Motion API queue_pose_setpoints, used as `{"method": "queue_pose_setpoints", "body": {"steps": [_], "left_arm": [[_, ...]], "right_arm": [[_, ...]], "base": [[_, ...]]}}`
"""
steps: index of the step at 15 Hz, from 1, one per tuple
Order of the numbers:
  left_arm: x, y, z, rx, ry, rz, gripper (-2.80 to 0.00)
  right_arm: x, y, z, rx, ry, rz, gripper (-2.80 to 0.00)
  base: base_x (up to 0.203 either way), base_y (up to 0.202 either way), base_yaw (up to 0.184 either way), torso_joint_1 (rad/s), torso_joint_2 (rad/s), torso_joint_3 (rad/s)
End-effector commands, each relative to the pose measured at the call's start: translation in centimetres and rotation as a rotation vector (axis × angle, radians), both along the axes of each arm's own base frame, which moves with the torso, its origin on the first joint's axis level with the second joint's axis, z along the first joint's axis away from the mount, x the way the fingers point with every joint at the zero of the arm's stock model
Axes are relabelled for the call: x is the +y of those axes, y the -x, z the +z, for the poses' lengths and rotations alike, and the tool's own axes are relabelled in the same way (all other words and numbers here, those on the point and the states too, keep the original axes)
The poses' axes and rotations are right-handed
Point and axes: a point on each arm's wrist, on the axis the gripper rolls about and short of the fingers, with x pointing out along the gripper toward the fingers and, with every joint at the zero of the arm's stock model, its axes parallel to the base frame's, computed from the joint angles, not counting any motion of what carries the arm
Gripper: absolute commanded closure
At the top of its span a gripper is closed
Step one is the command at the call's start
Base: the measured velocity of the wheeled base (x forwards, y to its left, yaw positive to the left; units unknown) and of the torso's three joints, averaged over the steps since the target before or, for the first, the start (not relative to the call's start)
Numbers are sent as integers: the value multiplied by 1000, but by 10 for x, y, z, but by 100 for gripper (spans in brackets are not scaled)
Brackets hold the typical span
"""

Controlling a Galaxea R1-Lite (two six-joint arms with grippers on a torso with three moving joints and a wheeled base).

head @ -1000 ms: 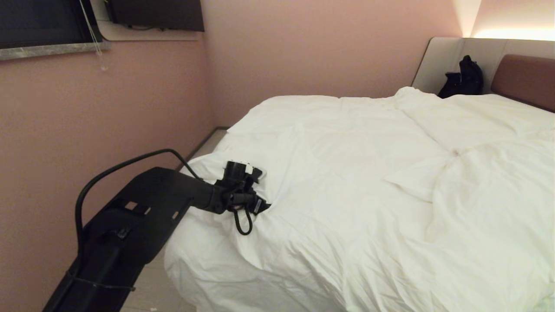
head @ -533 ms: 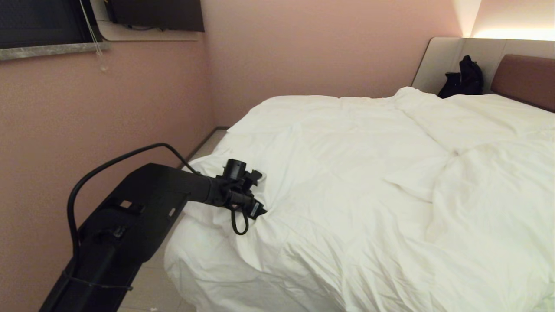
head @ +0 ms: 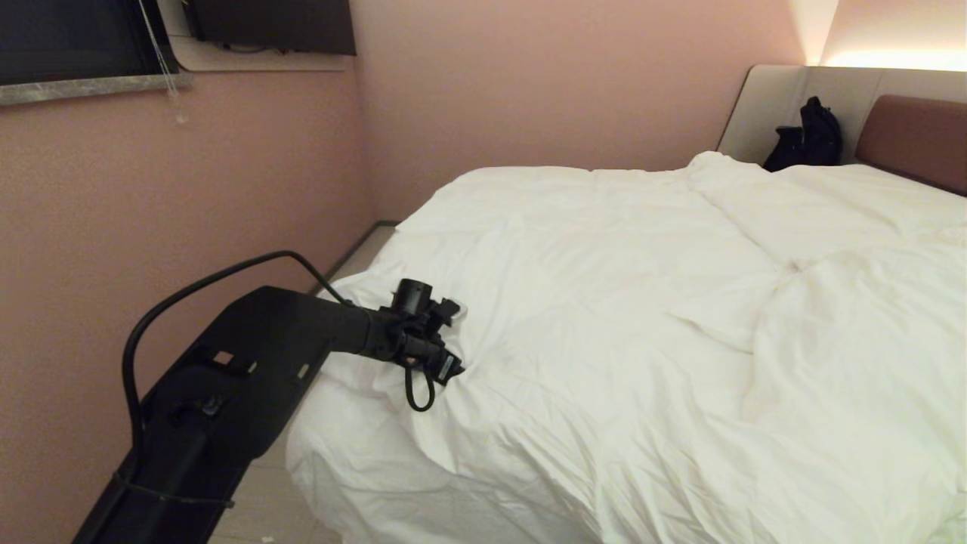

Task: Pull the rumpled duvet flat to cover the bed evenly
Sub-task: Flatten the corners of the folded blanket

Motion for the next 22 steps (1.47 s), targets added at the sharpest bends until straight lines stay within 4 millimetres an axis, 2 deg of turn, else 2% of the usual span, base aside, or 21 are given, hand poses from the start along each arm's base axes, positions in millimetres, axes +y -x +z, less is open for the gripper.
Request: {"method": "queue_pose_setpoints", "body": {"steps": [1,9,11,13,15,16,20,22], "left_arm": [[1,0,-2,2,-1,0,0],[1,1,12,-21,17,7,0],[3,7,25,-29,23,9,0],[10,24,52,-36,27,9,0],[14,36,61,-24,21,9,0],[20,49,68,-7,13,10,0],[52,127,78,129,-45,12,0],[63,155,79,168,-63,11,0]], "right_arm": [[0,0,0,0,-1,1,0],[0,0,0,0,1,1,0],[0,0,0,0,2,1,0],[0,0,0,1,2,1,0],[0,0,0,-2,2,1,0],[0,0,0,0,2,1,0],[0,0,0,-2,2,1,0],[0,0,0,-2,2,1,0]], "base": [[0,0,0,0,0,0],[0,0,0,0,0,0],[0,0,0,0,0,0],[0,0,0,0,0,0],[0,0,0,0,0,0],[0,0,0,0,0,0],[0,0,0,0,0,0],[0,0,0,0,0,0]]}}
